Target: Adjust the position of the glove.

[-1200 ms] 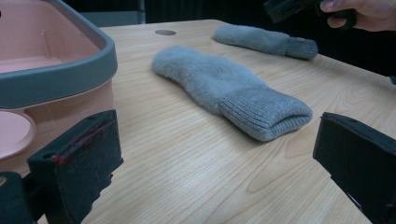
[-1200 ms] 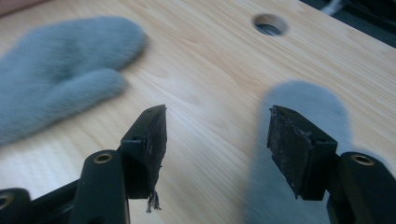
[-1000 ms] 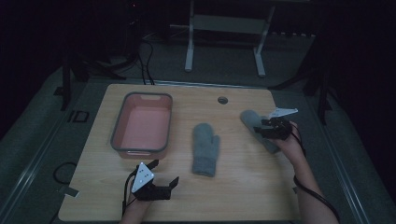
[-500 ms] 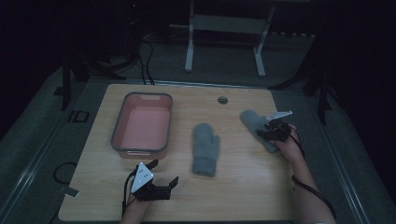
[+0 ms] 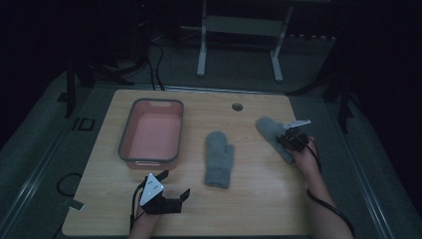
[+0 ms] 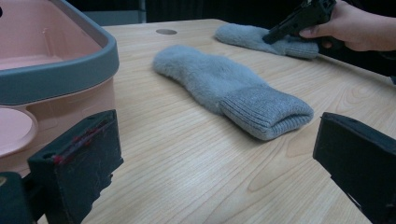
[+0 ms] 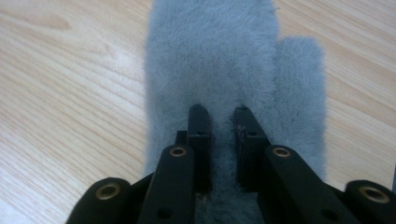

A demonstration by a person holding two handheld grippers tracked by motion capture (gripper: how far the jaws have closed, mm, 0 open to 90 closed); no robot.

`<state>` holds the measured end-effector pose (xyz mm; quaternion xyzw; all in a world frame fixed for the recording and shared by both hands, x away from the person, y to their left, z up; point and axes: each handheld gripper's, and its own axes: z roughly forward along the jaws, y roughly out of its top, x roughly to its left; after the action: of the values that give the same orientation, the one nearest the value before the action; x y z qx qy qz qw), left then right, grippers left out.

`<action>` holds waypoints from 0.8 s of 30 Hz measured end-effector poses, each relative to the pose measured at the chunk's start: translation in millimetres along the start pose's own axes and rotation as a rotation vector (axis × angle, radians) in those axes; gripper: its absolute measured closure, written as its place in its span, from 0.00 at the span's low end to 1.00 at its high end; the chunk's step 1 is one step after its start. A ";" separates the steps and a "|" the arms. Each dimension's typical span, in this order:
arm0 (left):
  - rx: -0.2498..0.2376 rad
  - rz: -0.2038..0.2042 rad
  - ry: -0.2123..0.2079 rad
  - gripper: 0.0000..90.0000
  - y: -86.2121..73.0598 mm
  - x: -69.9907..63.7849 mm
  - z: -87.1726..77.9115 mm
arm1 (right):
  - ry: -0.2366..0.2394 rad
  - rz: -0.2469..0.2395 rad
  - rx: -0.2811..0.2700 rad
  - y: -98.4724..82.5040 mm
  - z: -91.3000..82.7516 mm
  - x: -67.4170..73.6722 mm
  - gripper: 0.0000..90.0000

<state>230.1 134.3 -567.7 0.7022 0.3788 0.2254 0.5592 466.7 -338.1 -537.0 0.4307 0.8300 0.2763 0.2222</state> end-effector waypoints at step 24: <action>-0.018 0.000 0.006 0.02 1.8 -1.8 -2.7 | -0.209 0.325 -0.169 -17.0 -91.0 63.8 0.95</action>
<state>227.5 134.4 -565.0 0.6964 0.3782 0.2309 0.5645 367.6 -317.0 -488.2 0.5651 0.6958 0.3310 0.2950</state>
